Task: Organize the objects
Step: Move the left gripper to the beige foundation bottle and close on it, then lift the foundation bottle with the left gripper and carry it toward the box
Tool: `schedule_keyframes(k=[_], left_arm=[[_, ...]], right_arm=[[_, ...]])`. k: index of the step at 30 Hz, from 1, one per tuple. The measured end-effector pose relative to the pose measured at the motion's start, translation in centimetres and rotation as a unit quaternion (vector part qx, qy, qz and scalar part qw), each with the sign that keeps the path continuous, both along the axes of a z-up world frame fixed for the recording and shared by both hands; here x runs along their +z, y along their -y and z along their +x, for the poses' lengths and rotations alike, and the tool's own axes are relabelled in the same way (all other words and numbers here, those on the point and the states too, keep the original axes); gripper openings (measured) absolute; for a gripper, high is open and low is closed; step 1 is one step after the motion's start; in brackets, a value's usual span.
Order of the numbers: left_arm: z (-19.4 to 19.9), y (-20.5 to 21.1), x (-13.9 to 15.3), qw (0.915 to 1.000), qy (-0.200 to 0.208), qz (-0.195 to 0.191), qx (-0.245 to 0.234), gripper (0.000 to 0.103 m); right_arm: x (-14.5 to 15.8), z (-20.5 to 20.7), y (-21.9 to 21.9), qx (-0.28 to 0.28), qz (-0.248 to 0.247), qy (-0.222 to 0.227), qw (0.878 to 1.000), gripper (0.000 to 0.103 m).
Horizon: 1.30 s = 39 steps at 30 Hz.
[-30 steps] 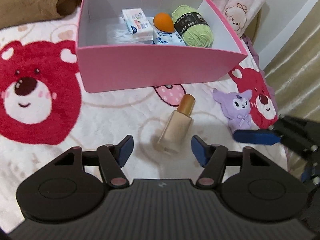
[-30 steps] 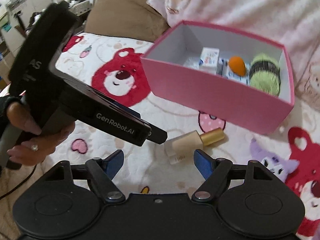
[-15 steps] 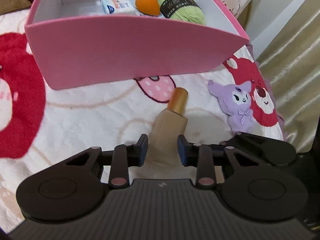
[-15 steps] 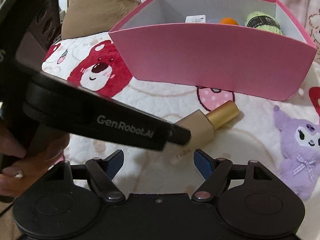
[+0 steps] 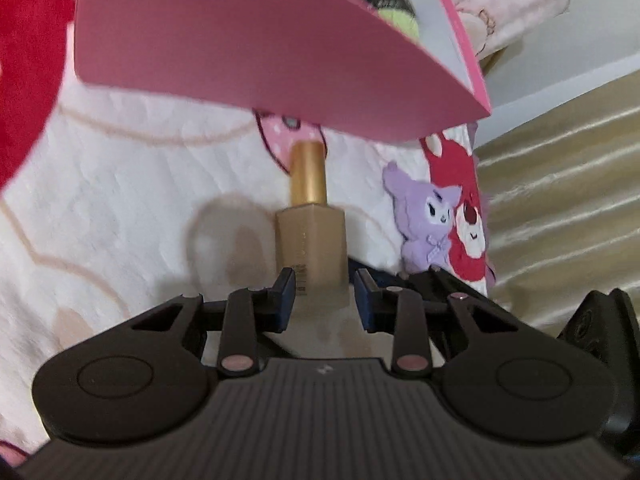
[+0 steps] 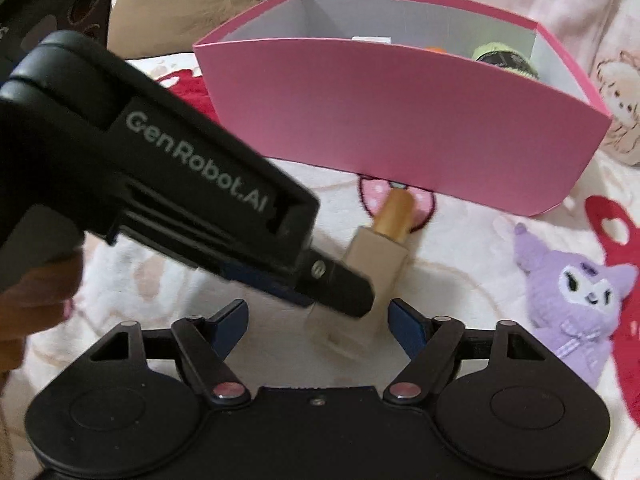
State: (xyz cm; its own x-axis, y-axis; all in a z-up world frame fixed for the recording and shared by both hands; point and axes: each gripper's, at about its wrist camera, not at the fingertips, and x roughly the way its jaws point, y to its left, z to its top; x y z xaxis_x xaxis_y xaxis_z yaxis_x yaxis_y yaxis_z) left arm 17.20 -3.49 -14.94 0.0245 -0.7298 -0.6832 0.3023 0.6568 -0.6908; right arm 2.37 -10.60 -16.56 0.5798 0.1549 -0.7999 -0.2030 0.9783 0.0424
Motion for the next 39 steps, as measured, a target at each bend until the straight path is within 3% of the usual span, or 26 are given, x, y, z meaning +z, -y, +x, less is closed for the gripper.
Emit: schedule_keyframes(k=[2, 9, 14, 19, 23, 28, 32, 35, 39], left_arm=[[-0.3, 0.3, 0.2, 0.9997, 0.021, 0.015, -0.004, 0.029], [0.1, -0.4, 0.9, 0.9981, 0.051, 0.03, 0.017, 0.029], [0.4, -0.4, 0.7, 0.9971, 0.056, 0.039, 0.033, 0.029], [0.6, -0.7, 2.0, 0.9888, 0.119, 0.069, 0.057, 0.029], [1.8, -0.7, 2.0, 0.9884, 0.122, 0.067, 0.061, 0.031], [1.7, 1.1, 1.4, 0.984, 0.149, 0.091, 0.039, 0.032], [1.1, 1.5, 1.6, 0.9786, 0.178, 0.099, 0.028, 0.034], [1.5, 1.2, 1.0, 0.9831, 0.159, 0.083, 0.037, 0.041], [2.2, 0.7, 0.4, 0.985, 0.151, 0.068, 0.047, 0.044]], right_arm=[[-0.1, -0.1, 0.2, 0.008, -0.02, -0.002, 1.0, 0.047], [0.3, -1.5, 1.7, 0.051, -0.074, 0.011, 0.996, 0.041], [0.7, -1.3, 4.4, 0.001, -0.094, 0.022, 0.995, 0.055], [0.7, -1.0, 5.4, -0.048, -0.075, 0.014, 0.996, 0.055], [1.0, -0.1, 6.2, -0.1, -0.031, -0.003, 0.995, 0.05], [0.8, -1.2, 6.1, -0.1, -0.009, 0.004, 0.995, 0.048], [0.9, -1.1, 6.5, -0.09, 0.069, -0.014, 0.993, 0.054], [0.8, -0.8, 6.0, -0.096, 0.093, -0.023, 0.991, 0.063], [0.4, 0.3, 5.6, -0.112, 0.088, -0.026, 0.989, 0.069]])
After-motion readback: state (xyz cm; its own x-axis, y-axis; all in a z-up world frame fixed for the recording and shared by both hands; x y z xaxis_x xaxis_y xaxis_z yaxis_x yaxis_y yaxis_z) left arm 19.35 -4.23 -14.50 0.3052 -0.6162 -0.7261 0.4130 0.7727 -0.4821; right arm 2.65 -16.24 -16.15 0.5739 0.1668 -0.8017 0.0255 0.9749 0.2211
